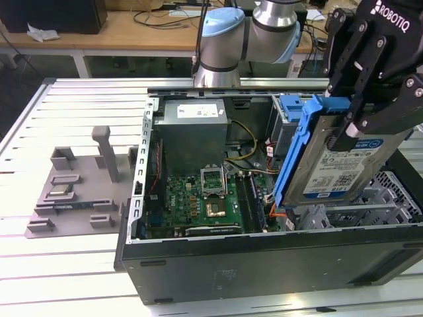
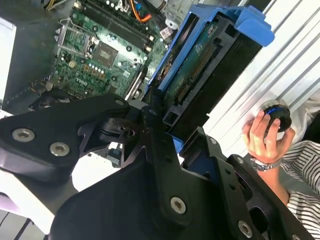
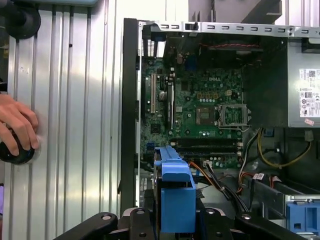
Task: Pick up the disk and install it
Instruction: 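Pick up the disk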
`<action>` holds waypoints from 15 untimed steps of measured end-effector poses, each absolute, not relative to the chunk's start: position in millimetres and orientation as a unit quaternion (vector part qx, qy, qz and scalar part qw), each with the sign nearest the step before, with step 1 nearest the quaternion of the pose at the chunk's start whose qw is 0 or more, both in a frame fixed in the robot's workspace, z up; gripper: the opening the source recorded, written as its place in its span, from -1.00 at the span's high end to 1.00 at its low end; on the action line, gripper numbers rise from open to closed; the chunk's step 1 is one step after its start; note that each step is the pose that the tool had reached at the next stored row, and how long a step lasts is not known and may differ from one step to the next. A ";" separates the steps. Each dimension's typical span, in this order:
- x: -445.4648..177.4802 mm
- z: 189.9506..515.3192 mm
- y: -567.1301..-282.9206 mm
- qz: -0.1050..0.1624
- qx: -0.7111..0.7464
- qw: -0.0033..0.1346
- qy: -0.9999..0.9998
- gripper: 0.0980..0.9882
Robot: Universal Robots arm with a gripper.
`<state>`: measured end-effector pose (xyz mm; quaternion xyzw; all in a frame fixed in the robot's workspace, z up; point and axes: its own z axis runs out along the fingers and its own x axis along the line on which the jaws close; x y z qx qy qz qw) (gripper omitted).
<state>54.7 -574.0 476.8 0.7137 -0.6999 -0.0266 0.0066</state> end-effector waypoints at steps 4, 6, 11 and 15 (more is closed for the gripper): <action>69.1 474.4 -567.6 -0.027 0.714 0.007 -0.700 0.39; 76.9 472.8 -565.4 -0.027 0.714 0.007 -0.700 0.39; 90.9 470.4 -562.6 -0.026 0.714 0.007 -0.700 0.39; 102.0 468.7 -560.7 -0.026 0.714 0.007 -0.700 0.39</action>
